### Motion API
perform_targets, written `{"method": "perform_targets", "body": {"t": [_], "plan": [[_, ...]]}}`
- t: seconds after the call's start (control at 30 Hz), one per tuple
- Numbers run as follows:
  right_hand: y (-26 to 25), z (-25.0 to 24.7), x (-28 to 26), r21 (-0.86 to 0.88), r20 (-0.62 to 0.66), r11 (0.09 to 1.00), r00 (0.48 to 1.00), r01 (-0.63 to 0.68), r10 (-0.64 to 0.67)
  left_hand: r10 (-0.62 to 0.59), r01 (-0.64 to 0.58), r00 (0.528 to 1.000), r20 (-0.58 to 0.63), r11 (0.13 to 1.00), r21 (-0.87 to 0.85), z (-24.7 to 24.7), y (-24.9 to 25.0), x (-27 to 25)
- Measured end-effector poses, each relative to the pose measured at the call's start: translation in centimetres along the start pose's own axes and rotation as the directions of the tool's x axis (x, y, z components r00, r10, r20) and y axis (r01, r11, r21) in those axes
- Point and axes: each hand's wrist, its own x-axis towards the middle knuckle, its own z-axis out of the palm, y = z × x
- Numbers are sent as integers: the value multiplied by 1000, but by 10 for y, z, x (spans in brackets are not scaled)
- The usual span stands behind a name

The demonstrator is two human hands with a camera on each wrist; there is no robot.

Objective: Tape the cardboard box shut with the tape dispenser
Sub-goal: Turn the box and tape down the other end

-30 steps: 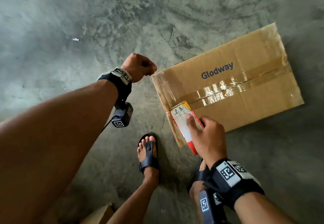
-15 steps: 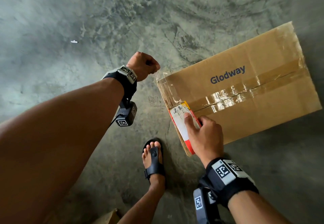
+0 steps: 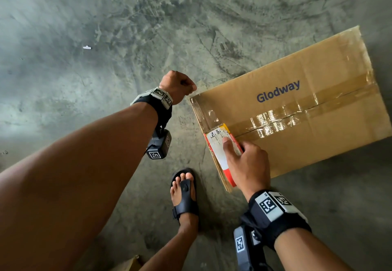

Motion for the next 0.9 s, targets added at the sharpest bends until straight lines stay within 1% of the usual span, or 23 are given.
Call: {"method": "perform_targets", "body": {"t": [0.13,0.27,0.33,0.43,0.5,0.6,0.63,0.7,0.73,0.83,0.9], "plan": [[0,3,3,-15,3,1000,1000,-3,4,-51,47,997,-49,996,-69,14,-8,-3],[-1,6,5,-32,-5,999,1000,-6,6,-98,86,992,-73,985,-151,19,-9,-6],[-2,7,6,-36,-8,999,1000,-16,16,-119,102,987,-109,984,-145,22,-6,-6],[-3,6,7,-38,-12,999,1000,-20,19,-169,161,976,-136,984,-72,25,-4,-8],[-2,7,7,-37,-12,999,1000,-19,18,-144,136,979,-147,989,-61,24,-3,-10],[-2,8,7,-41,-13,999,1000,-28,27,-30,11,982,-188,994,-105,29,5,-20],[-3,8,7,-41,-14,999,999,-29,28,-14,-3,982,-190,996,-85,32,7,-24],[-4,8,7,-35,-16,999,999,-31,30,-8,10,986,-164,1000,14,35,8,-32],[-3,8,7,-32,-13,999,999,-31,31,-9,19,992,-123,997,78,36,9,-36],[-4,6,7,-16,-5,1000,1000,-26,25,-31,9,997,72,960,280,33,14,-39],[-3,6,8,-15,-2,1000,1000,-21,21,-34,-26,987,154,929,370,32,20,-38]]}}
